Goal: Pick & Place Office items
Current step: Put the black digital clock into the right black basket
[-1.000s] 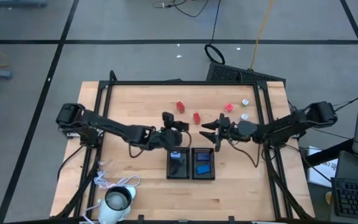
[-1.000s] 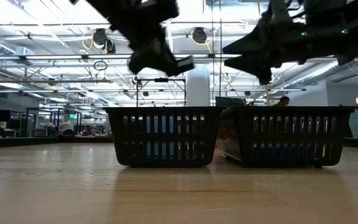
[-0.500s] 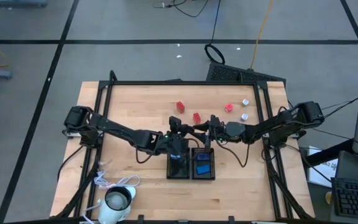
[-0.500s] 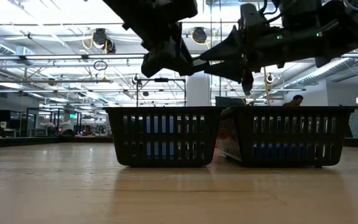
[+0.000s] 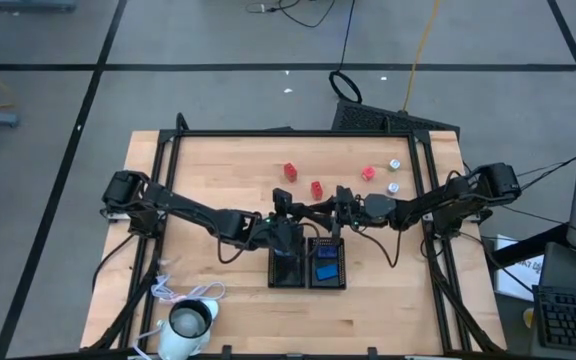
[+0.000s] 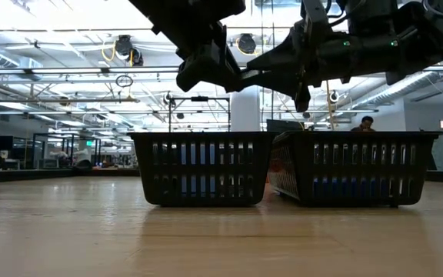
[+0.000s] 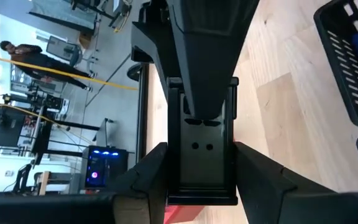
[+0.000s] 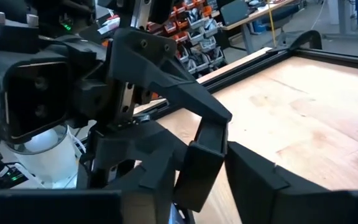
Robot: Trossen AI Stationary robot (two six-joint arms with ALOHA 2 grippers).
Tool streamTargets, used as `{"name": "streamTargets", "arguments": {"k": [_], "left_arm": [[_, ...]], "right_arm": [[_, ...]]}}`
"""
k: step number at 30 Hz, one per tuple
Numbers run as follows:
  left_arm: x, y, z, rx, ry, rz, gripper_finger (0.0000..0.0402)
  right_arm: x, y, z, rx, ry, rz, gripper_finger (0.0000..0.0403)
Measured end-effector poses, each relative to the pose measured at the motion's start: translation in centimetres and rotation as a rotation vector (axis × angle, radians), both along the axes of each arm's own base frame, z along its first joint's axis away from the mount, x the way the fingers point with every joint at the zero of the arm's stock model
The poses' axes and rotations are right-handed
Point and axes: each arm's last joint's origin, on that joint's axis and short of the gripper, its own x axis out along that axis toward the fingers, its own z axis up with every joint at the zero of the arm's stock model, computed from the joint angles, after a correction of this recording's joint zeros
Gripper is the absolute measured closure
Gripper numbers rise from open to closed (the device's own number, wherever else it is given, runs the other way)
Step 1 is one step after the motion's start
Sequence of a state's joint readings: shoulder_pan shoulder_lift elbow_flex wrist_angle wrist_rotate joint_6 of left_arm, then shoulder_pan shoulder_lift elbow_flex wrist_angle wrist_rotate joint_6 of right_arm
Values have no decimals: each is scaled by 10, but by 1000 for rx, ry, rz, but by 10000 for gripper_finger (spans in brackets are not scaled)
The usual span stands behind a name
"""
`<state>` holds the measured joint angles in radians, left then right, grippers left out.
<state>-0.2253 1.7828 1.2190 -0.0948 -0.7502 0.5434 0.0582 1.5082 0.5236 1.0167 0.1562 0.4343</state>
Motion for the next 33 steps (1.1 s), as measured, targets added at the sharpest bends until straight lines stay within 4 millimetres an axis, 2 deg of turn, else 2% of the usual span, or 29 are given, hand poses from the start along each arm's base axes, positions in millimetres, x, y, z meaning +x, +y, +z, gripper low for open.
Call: {"name": "streamTargets", "arguments": {"k": [5, 11, 15, 18, 22, 25, 29, 33], "left_arm": [[0, 0, 0, 13, 3, 7, 237], [-2, -9, 4, -53, -91, 51, 178], [-10, -20, 22, -93, -148, 13, 152], [-21, -22, 41, -209, -174, -68, 138], [-41, -6, 68, -432, -175, -168, 125], [-59, 15, 78, -598, -203, -235, 120], [-89, 40, 72, -704, -306, -262, 121], [-123, 60, 52, -717, -500, -210, 128]], "right_arm": [[0, 0, -1, 4, 7, -8, 332], [0, 0, -1, -58, 14, 4, 346], [0, 0, -2, -64, 28, 4, 346], [0, 0, -2, -77, 32, 6, 346], [0, 0, -2, -86, 34, 9, 346], [-2, 1, 1, -95, 33, 40, 346], [-6, 6, 8, -102, 30, 164, 346], [-11, 18, 11, -116, 48, 319, 346]]}}
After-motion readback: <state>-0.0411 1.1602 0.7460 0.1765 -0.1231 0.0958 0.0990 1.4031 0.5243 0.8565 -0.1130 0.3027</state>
